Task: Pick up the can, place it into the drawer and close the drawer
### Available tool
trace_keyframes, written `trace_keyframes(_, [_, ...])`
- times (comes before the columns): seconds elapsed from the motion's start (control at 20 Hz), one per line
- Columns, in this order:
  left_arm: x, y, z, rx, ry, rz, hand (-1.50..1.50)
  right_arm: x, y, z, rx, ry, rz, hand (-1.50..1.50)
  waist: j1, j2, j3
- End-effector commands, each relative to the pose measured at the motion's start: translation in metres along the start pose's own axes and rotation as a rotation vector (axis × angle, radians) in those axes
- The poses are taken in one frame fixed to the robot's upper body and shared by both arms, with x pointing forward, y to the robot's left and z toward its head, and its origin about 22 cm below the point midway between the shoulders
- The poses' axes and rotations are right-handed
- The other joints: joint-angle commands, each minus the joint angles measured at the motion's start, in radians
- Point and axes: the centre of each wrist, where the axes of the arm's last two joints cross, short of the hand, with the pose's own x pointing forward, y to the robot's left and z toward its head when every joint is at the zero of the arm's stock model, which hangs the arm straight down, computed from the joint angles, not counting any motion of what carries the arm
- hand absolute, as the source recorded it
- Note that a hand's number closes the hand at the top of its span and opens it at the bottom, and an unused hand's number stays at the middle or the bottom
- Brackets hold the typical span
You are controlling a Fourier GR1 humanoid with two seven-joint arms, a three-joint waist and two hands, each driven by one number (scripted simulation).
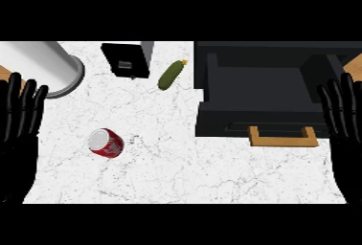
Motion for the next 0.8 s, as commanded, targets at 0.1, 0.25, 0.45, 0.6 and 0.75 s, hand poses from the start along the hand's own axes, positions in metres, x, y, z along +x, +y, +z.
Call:
trace_keyframes(0.1, [0.004,-0.012,-0.006,-0.439,-0.058,0.250,-1.50,-0.003,-0.001,-0.002,-0.019,0.004,0.014,-1.50,-0.021,-0.030,0.006])
trace_keyframes(0.25, [0.009,-0.040,-0.006,-0.797,-0.126,0.436,-1.50,0.001,0.003,-0.005,-0.002,-0.018,-0.014,-1.50,-0.070,-0.027,0.002])
trace_keyframes(0.45, [-0.022,0.019,0.013,-0.969,0.226,0.277,-1.50,-0.031,-0.008,0.023,-0.096,0.326,0.010,-1.50,-0.022,-0.022,0.006])
trace_keyframes(0.6, [-0.026,0.067,-0.008,-1.000,0.202,0.286,-1.50,-0.025,-0.018,0.025,-0.114,0.326,0.013,-1.50,-0.026,-0.026,0.008])
trace_keyframes(0.75, [-0.033,0.096,-0.008,-1.045,0.235,0.309,-1.50,-0.021,-0.020,0.044,-0.126,0.349,0.024,-1.50,-0.023,-0.030,0.008])
